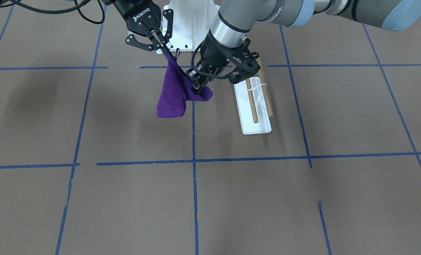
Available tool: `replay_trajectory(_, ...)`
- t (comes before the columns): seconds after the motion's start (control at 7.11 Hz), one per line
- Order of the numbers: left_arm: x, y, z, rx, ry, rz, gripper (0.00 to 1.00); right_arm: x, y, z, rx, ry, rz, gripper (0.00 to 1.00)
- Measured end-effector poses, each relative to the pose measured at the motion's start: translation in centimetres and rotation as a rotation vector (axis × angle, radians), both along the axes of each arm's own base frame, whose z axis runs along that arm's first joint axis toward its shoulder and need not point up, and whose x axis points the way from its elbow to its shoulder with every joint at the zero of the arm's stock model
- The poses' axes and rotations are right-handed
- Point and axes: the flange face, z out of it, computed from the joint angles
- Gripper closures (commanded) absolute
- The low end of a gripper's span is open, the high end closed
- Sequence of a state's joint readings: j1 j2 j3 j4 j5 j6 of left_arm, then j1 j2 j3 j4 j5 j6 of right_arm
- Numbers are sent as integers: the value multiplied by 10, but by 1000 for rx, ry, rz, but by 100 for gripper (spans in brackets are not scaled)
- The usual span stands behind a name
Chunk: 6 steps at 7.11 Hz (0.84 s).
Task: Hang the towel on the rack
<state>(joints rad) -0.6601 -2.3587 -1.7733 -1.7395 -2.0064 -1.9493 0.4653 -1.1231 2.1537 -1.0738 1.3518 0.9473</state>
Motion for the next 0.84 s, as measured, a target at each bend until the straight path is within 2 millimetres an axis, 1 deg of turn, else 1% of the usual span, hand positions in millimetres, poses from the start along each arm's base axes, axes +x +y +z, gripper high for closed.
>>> replay_trajectory(0.14,0,0,0,1,1,1,100,-2,1,2,-2,5,-6,1)
replay_trajectory(0.56,-3,2,2,19,-3,6,100,-10,4,9,-39,59,-60,0)
replay_trajectory(0.7,-10,6,11,49,-11,18,100,-10,5,12,-57,81,-94,0)
replay_trajectory(0.84,-19,11,24,87,-24,32,100,-10,1,19,-85,119,-118,0)
